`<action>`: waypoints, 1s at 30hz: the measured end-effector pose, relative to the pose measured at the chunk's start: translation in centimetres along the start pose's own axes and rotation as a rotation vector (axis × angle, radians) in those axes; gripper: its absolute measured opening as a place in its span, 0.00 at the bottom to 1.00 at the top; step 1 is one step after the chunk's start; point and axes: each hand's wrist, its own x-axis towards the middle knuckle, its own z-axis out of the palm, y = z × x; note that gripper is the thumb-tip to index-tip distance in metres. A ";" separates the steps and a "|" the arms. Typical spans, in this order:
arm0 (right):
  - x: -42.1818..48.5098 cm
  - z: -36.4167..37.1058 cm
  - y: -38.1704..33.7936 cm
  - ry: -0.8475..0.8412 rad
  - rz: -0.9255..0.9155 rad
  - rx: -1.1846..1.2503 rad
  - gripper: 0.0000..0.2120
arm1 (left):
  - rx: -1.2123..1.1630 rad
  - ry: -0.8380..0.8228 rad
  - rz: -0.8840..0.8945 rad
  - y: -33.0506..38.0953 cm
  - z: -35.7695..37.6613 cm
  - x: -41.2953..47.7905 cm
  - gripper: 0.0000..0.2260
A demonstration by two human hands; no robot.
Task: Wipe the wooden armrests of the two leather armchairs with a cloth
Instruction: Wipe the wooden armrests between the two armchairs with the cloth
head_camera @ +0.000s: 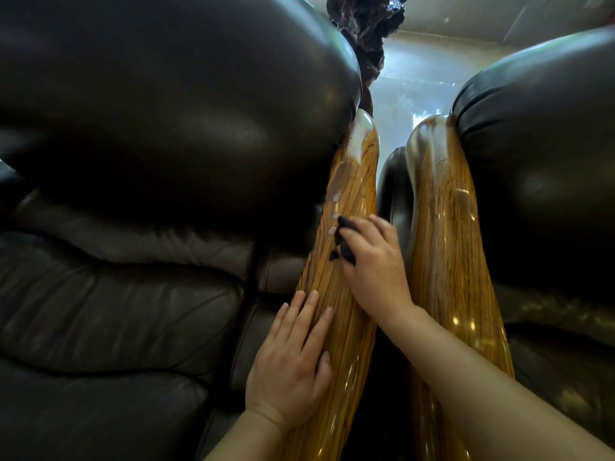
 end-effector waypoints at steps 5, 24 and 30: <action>-2.0 -0.5 1.0 -0.042 -0.190 -0.031 0.18 | 0.033 -0.015 -0.030 0.4 -0.2 0.0 0.27; 3.3 -1.1 0.7 -0.071 -0.027 0.001 0.17 | -0.044 0.088 -0.114 1.0 -0.3 6.2 0.20; 0.3 -2.1 2.3 -0.121 -0.351 -0.042 0.15 | -0.072 0.106 -0.104 0.9 -0.3 6.1 0.19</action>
